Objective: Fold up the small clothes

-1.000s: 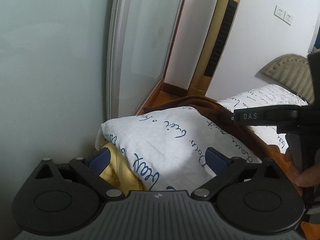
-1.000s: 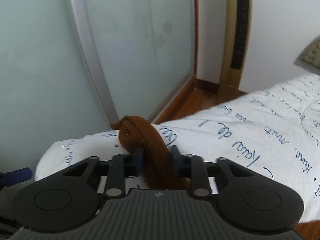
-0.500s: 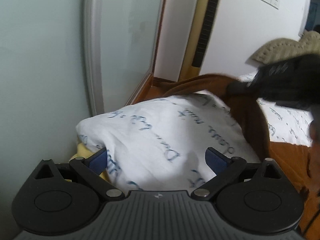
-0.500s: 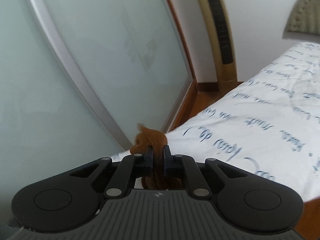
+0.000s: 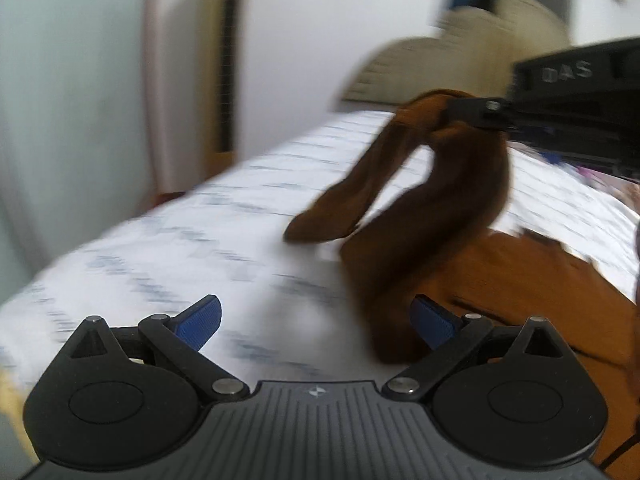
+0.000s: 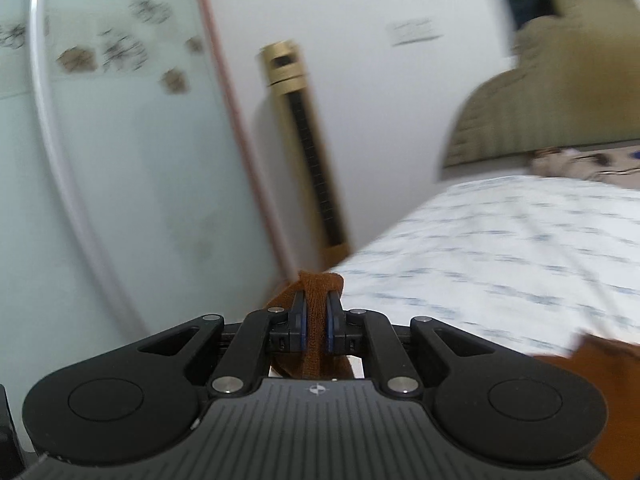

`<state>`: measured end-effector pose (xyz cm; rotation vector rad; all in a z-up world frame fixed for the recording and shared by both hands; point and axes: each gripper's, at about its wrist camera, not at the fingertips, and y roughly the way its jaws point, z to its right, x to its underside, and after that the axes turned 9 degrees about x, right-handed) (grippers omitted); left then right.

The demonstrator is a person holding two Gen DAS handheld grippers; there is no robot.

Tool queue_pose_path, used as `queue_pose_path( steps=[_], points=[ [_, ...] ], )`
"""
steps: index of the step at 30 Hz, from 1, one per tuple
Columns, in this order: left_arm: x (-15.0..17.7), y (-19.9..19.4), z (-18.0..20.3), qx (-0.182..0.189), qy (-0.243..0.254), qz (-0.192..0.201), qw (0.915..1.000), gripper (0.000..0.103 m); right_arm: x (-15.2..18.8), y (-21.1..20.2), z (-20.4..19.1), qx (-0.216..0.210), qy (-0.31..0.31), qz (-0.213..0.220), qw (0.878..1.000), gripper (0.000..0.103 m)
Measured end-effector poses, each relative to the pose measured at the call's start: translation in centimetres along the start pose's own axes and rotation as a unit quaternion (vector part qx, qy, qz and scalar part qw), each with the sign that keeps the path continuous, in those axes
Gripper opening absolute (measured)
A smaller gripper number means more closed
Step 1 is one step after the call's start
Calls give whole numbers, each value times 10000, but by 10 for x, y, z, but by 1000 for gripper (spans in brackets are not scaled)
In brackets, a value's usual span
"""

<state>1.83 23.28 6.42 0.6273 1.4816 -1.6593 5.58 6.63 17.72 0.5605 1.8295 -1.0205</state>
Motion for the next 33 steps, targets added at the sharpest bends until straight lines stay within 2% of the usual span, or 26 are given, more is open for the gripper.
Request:
queue_pose_path(
  steps=[2, 4, 6, 7, 9, 11, 14, 16, 19, 21, 23, 26, 29, 31, 33],
  points=[
    [5, 9, 20, 269, 113, -89, 9995, 102, 9, -15, 15, 208, 164, 67, 9996, 13],
    [11, 21, 40, 478, 234, -158, 9985, 102, 18, -14, 40, 339, 511, -94, 9981, 14],
    [16, 36, 53, 255, 335, -257, 9988, 102, 29, -8, 61, 538, 753, -405, 9949, 15],
    [18, 42, 58, 132, 383, -312, 9987, 102, 33, -7, 71, 633, 841, -569, 9928, 20],
    [22, 53, 62, -98, 349, -517, 9980, 102, 41, -5, 93, 897, 1036, -970, 9858, 22],
    [26, 60, 55, -290, 206, -569, 9977, 102, 44, -8, 115, 935, 1327, -1122, 9803, 22],
    [27, 56, 41, -460, -113, -305, 9984, 102, 39, -11, 127, 860, 1353, -1086, 9811, 24],
    [27, 53, 35, -515, -279, -121, 9982, 102, 32, -6, 116, 616, 984, -1125, 9868, 36],
    [28, 55, 34, -634, -283, -52, 9976, 102, 21, 20, 92, -41, 412, -1308, 9905, 39],
    [31, 49, 37, -724, -267, 16, 9970, 102, 15, 45, 71, -322, -160, -1505, 9880, 39],
    [33, 47, 37, -755, -281, 124, 9967, 102, 13, 72, 51, -557, -786, -1899, 9771, 39],
    [34, 49, 33, -720, -369, 221, 9965, 102, 23, 104, 28, -558, -1723, -2449, 9525, 39],
    [35, 47, 35, -722, -388, 262, 9963, 102, 37, 108, 13, -551, -2383, -2584, 9346, 38],
    [35, 48, 35, -739, -373, 241, 9963, 102, 47, 108, 3, -328, -2932, -2494, 9224, 38],
    [35, 48, 36, -746, -372, 243, 9962, 102, 54, 107, 0, -267, -3217, -2438, 9145, 38]
  ],
)
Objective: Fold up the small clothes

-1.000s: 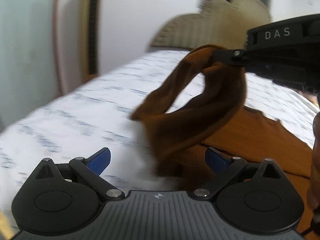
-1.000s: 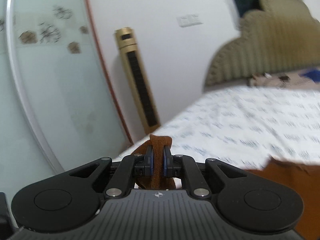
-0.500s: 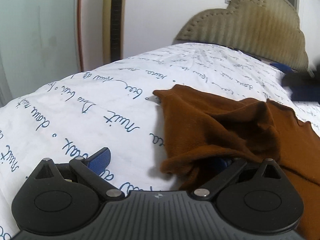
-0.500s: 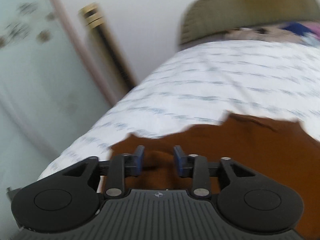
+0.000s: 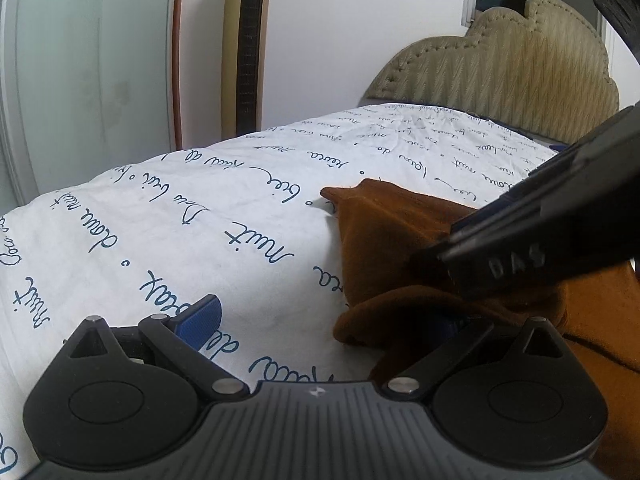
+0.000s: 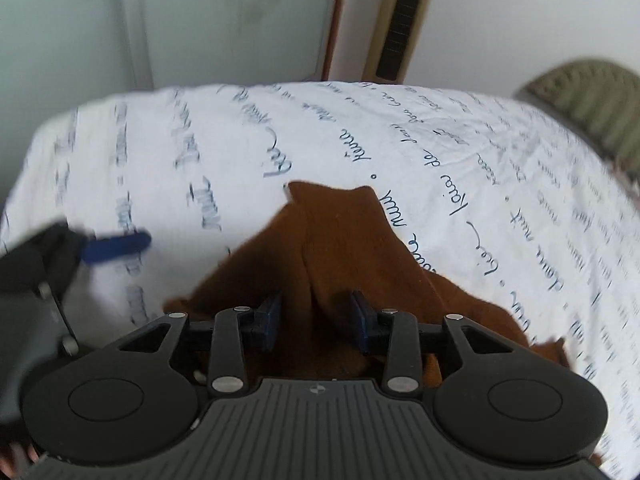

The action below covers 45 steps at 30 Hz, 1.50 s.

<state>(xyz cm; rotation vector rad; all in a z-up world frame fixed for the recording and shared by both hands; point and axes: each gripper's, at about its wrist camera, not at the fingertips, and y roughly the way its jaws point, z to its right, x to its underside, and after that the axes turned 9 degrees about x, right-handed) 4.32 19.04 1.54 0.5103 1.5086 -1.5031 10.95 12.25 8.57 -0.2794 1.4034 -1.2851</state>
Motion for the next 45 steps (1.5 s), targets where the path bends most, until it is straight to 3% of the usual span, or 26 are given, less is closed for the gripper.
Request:
queue_pose_path(
  steps=[3, 6, 9, 13, 17, 20, 23, 31, 34, 38, 41, 43, 45],
  points=[
    [0, 1, 0, 1, -3, -17, 10000, 102, 4, -5, 8, -363, 162, 1, 9992, 38],
    [1, 0, 0, 0, -15, -4, 10000, 102, 4, -19, 23, -518, 549, 273, 9968, 38],
    [1, 0, 1, -41, -8, -2, 10000, 102, 3, -19, 27, -294, 346, 281, 9986, 38],
    [2, -2, -3, -31, -107, 65, 9999, 102, 10, -17, 24, -367, 8, 176, 9992, 38],
    [2, -3, -3, -25, -133, 75, 9999, 102, 14, -11, 8, 106, -507, 217, 9984, 38],
    [2, -2, -3, -16, -133, 59, 9999, 102, 11, -8, 6, 176, -646, 268, 9974, 38],
    [2, -2, -3, -24, -127, 51, 9999, 102, 9, -15, 14, -80, -565, 284, 9980, 38],
    [2, -2, -3, -25, -130, 50, 9999, 102, 19, -13, 21, 270, -804, 92, 9964, 38],
    [2, -2, -3, -26, -128, 49, 9999, 102, 16, -4, 14, 207, -800, 159, 9965, 37],
    [2, -2, -3, -29, -126, 46, 9999, 102, 4, 12, -1, 484, -1003, 294, 9933, 37],
    [2, -2, -3, -28, -126, 46, 9999, 102, -3, 23, -3, 570, -870, 341, 9940, 27],
    [2, -2, -2, -41, -117, 37, 9999, 102, -4, 25, 1, 490, -596, 336, 9965, 12],
    [2, -2, -2, -57, -115, 18, 9999, 102, -1, 24, 6, 576, -336, 384, 9970, 6]
  ],
)
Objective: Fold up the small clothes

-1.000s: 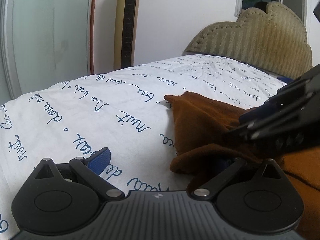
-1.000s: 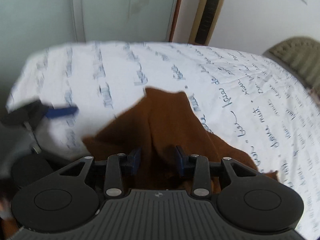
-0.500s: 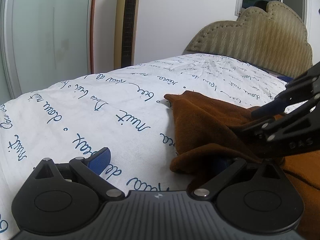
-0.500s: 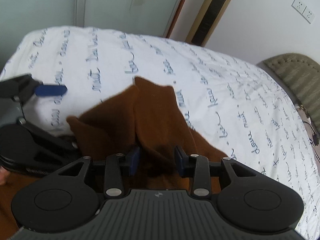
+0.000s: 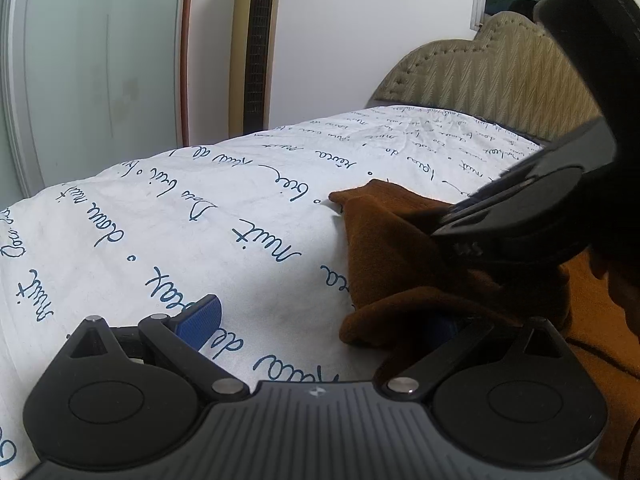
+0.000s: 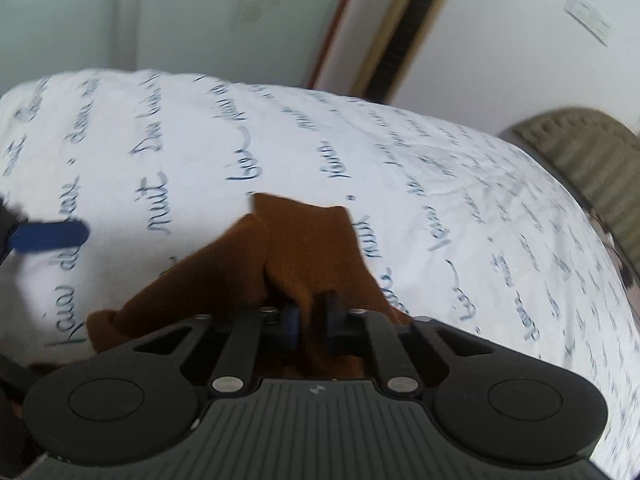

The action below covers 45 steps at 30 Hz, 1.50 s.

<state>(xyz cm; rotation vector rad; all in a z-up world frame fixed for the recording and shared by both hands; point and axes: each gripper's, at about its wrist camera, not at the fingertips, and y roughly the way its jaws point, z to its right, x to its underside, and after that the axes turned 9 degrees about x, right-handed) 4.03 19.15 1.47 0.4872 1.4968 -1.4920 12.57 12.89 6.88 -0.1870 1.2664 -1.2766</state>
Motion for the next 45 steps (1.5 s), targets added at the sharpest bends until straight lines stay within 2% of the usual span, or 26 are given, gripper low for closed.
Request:
queue_pose_path(
  steps=[1, 5, 9, 15, 18, 21, 23, 26, 28, 30, 33, 37, 39, 41, 42, 43, 44, 45],
  points=[
    [0, 0, 0, -13, 6, -23, 10000, 102, 3, -2, 4, 11, 166, 18, 9999, 3],
    [-1, -4, 0, 46, 15, 27, 10000, 102, 20, -20, 26, 248, 965, 270, 9947, 3],
    [-3, -13, -8, 433, -219, 69, 9988, 102, 47, -56, 55, 725, 1846, 598, 9783, 3],
    [-5, -20, 2, 705, -211, -59, 9973, 102, 115, -121, 96, 1387, 3290, 1014, 9286, 3],
    [-7, -27, 17, 747, -51, -121, 9971, 102, 154, -153, 102, 1699, 3853, 1167, 8995, 3],
    [-11, -38, 35, 922, 245, -60, 9954, 102, 192, -172, 97, 2045, 4285, 1106, 8731, 3],
    [-14, -46, 47, 1024, 456, 41, 9937, 102, 212, -169, 96, 2020, 4584, 877, 8610, 3],
    [-21, -44, 67, 1163, 874, 51, 9894, 102, 236, -154, 97, 1677, 5140, 626, 8389, 4],
    [-24, -28, 78, 943, 1172, -99, 9886, 102, 244, -145, 98, 1423, 5493, 653, 8208, 4],
    [-24, -4, 84, 681, 1438, -420, 9864, 102, 245, -141, 97, 1300, 5705, 743, 8075, 4],
    [-15, 31, 81, 350, 1592, -903, 9825, 102, 241, -140, 99, 1222, 5804, 875, 8003, 5],
    [-10, 40, 65, 541, 1213, -965, 9864, 103, 234, -159, 106, 1325, 5817, 1199, 7936, 5],
    [-10, 40, 65, 535, 1201, -987, 9864, 103, 233, -175, 109, 1611, 5846, 1388, 7830, 4],
    [-9, 39, 67, 508, 1276, -956, 9859, 103, 230, -185, 111, 2108, 5939, 1312, 7653, 7],
    [-8, 39, 68, 502, 1292, -942, 9859, 103, 229, -186, 111, 2421, 5942, 1197, 7576, 17],
    [-8, 38, 68, 502, 1278, -936, 9861, 103, 228, -184, 112, 2698, 5886, 1004, 7554, 37],
    [-8, 37, 68, 506, 1263, -942, 9862, 103, 230, -178, 115, 2867, 5830, 796, 7560, 45],
    [-10, 38, 67, 513, 1256, -952, 9862, 103, 236, -170, 119, 2765, 5875, 611, 7581, 51]
  ],
)
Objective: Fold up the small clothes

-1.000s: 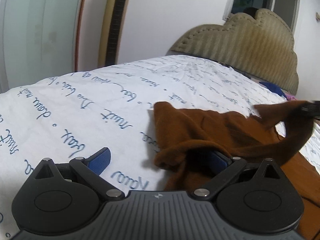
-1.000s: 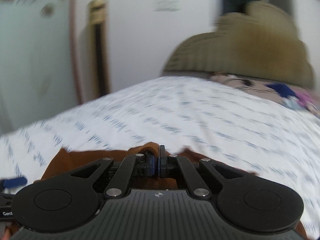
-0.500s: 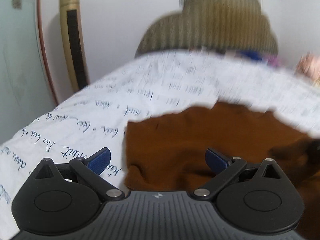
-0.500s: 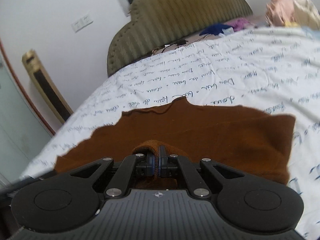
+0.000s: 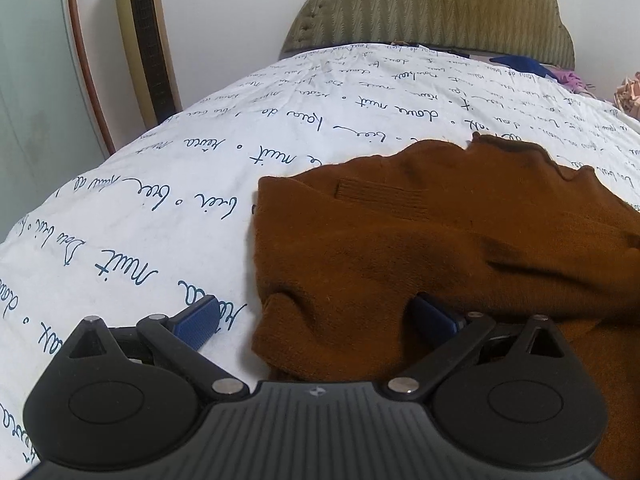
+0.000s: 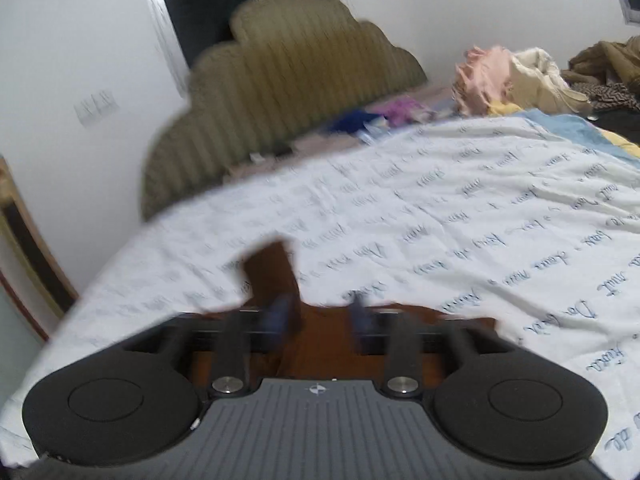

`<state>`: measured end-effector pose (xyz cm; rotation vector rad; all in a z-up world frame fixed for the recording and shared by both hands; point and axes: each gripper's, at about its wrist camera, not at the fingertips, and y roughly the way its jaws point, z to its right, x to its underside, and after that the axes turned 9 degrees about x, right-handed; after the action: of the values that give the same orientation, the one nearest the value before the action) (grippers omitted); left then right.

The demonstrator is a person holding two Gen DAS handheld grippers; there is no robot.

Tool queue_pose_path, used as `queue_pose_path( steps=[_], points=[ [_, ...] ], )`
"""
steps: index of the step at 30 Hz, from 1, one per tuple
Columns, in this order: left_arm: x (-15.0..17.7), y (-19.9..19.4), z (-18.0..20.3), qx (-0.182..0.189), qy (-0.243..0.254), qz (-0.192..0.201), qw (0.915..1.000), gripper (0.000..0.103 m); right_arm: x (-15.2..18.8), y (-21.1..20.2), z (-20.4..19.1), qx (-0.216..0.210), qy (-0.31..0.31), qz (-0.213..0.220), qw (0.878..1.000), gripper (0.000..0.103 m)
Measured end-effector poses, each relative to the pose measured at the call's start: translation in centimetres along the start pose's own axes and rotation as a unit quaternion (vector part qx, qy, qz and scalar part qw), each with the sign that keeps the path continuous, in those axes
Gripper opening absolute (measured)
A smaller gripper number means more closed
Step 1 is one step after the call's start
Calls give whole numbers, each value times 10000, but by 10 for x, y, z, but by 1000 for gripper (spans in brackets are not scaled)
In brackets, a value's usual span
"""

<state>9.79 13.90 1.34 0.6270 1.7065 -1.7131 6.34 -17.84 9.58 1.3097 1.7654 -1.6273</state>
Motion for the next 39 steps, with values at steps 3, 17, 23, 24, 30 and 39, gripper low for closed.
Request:
queue_pose_path(
  steps=[3, 17, 23, 24, 30, 39],
  points=[
    [0, 1, -3, 56, -34, -11, 10000, 103, 9, 14, 22, -459, 466, -523, 9965, 51],
    [2, 1, -4, 82, -76, 41, 9999, 103, 29, 57, 95, -1130, 2039, -1663, 9581, 45],
    [2, 1, -4, 85, -81, 39, 9999, 103, 43, 97, 106, -1717, 3016, -1876, 9189, 28],
    [2, 1, -4, 81, -83, 37, 9999, 103, 44, 99, 107, -1767, 3113, -1874, 9147, 25],
    [2, 1, -4, 82, -96, 47, 9999, 103, 40, 90, 108, -2118, 3199, -1668, 9083, 16],
    [2, 0, -5, 112, -121, 60, 9998, 103, 2, -36, 78, -995, 1927, 19, 9762, 12]
  ],
)
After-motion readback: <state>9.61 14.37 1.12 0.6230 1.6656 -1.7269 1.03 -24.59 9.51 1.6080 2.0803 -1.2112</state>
